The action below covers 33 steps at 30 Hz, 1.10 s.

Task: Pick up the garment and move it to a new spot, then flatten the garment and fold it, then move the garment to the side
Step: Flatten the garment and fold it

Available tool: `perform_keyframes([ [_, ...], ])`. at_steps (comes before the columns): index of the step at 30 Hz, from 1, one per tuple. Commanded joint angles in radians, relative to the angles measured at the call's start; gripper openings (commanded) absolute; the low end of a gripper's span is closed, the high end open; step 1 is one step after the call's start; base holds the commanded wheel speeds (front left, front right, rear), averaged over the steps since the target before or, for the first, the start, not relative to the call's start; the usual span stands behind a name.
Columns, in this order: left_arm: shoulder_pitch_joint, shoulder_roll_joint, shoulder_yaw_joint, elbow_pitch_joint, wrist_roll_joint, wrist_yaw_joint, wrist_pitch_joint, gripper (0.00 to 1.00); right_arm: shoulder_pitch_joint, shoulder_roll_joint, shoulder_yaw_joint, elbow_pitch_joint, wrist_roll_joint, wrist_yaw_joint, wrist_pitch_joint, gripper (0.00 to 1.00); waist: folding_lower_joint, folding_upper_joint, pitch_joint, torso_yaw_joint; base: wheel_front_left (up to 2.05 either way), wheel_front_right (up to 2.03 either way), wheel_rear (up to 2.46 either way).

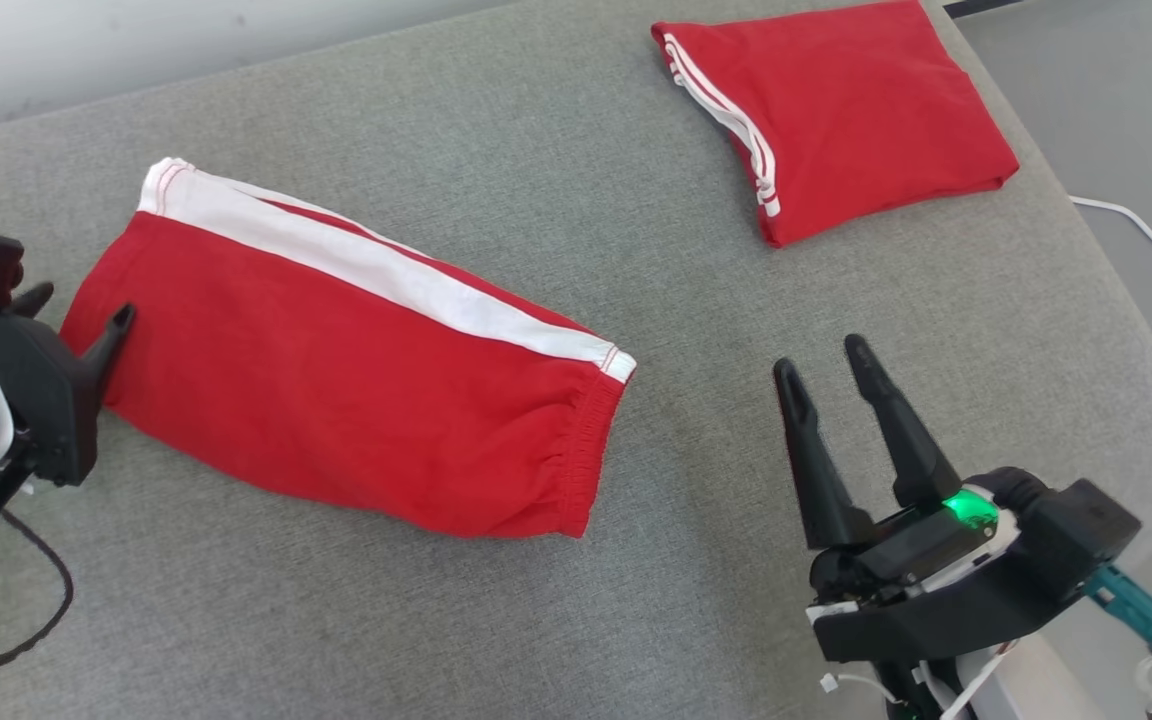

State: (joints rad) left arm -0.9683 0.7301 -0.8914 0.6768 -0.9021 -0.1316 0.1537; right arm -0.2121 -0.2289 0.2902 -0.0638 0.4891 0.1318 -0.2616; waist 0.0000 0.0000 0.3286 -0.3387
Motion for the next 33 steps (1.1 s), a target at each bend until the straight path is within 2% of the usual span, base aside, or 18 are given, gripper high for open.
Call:
perform_keyframes([
  [1,0.01,0.006,-0.002,-0.005,-0.002,0.002,0.002,1.0,0.012,0.005,0.002,0.003,-0.008,-0.002,-0.004,1.0,0.0,0.0,0.002,-0.004,0.0,0.0,0.0],
  [7,0.003,0.025,-0.02,0.022,-0.013,0.006,0.079,1.0,0.013,0.013,0.03,0.039,-0.069,-0.002,-0.004,1.0,0.0,0.0,0.01,-0.017,0.0,0.0,0.0],
  [16,0.041,-0.016,0.004,0.041,-0.133,0.007,0.202,0.99,0.025,0.055,0.057,0.103,-0.12,-0.002,-0.004,1.0,0.0,0.0,0.011,-0.02,0.0,0.0,0.0],
  [17,0.044,-0.02,0.002,0.028,-0.141,0.007,0.221,0.3,0.027,0.056,0.059,0.113,-0.125,-0.002,-0.004,1.0,0.0,0.0,0.008,-0.014,0.0,0.0,0.0],
  [18,0.044,-0.02,0.001,0.021,-0.141,0.007,0.224,0.0,0.028,0.058,0.06,0.115,-0.126,-0.002,-0.004,1.0,0.0,0.0,0.006,-0.012,0.0,0.0,0.0],
  [23,0.055,-0.024,0.008,-0.026,-0.144,0.014,0.187,0.0,0.031,0.049,0.058,0.126,-0.129,-0.002,-0.004,1.0,0.0,0.0,-0.017,0.011,0.0,0.0,0.0],
  [28,0.093,-0.027,0.021,-0.076,-0.122,0.035,0.079,0.0,0.039,0.034,0.045,0.132,-0.132,-0.002,-0.004,1.0,0.0,0.0,-0.058,0.046,0.0,0.0,0.0],
  [33,0.165,-0.03,0.042,-0.151,-0.105,0.107,-0.048,0.0,0.065,0.026,0.019,0.139,-0.14,-0.002,-0.004,1.0,0.0,0.0,-0.1,0.095,0.0,0.0,0.0],
])
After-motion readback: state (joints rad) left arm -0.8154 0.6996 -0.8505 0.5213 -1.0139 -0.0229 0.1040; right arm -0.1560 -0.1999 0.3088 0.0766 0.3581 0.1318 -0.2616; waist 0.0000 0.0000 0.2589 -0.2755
